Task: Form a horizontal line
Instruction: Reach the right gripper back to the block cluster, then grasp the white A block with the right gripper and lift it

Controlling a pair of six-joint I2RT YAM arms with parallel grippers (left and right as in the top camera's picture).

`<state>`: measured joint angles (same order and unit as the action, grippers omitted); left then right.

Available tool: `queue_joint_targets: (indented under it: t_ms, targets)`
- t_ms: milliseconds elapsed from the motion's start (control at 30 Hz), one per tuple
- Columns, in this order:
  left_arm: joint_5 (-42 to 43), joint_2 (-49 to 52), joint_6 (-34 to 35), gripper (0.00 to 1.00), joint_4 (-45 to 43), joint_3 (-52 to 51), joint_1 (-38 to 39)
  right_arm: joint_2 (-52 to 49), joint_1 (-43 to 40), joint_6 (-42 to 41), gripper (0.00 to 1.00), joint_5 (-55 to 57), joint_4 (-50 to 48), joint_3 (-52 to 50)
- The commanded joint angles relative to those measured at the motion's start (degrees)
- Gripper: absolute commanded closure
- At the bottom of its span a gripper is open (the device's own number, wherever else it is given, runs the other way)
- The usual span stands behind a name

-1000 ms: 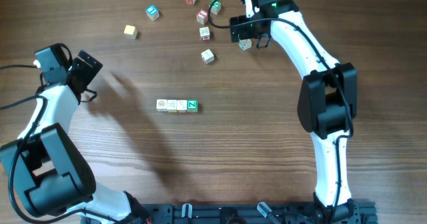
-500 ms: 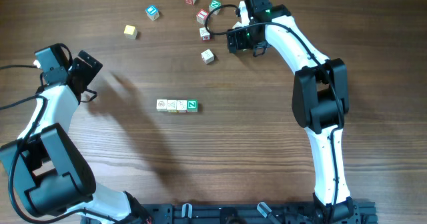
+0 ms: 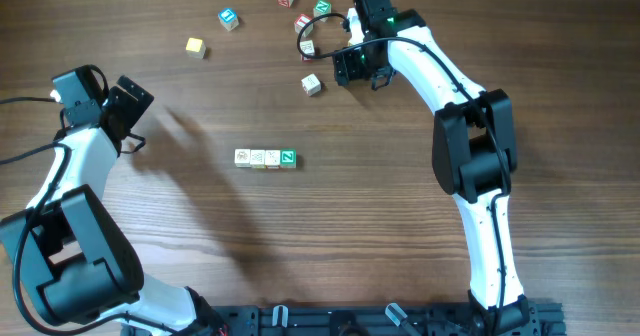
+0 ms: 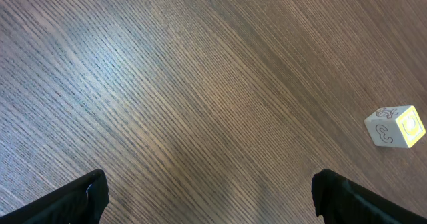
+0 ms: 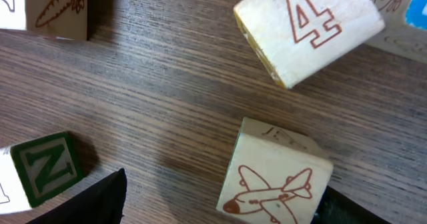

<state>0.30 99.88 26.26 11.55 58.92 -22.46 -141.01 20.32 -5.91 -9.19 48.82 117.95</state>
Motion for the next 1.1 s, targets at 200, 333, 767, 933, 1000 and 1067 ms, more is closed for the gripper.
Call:
queue_joint_targets:
  t_ms: [200, 333, 767, 933, 1000, 1067]
  targets:
    - [-0.39, 0.42, -0.09, 0.0, -0.15, 0.5, -0.22, -1.42, 0.5, -8.7, 0.19, 8.22, -3.34, -0.44]
    - [-0.37, 0.42, -0.09, 0.0, -0.15, 0.5, -0.22, -1.42, 0.5, -11.02, 0.31, 12.24, -4.76, -0.44]
    - [-0.37, 0.42, -0.09, 0.0, -0.15, 0.5, -0.22, -1.42, 0.52, -10.99, 0.66, 12.17, -4.26, -0.44]
    - [-0.37, 0.42, -0.09, 0.0, -0.15, 0.5, -0.22, -1.42, 0.52, -11.96, 0.6, 12.17, -3.56, -0.44]
    - [-0.37, 0.42, -0.09, 0.0, -0.15, 0.5, -0.22, -1.42, 0.52, -14.14, 0.54, 12.17, -2.49, -0.44]
    - [-0.39, 0.42, -0.09, 0.0, -0.15, 0.5, -0.22, -1.4, 0.52, -15.28, 0.56, 12.15, -2.08, -0.44]
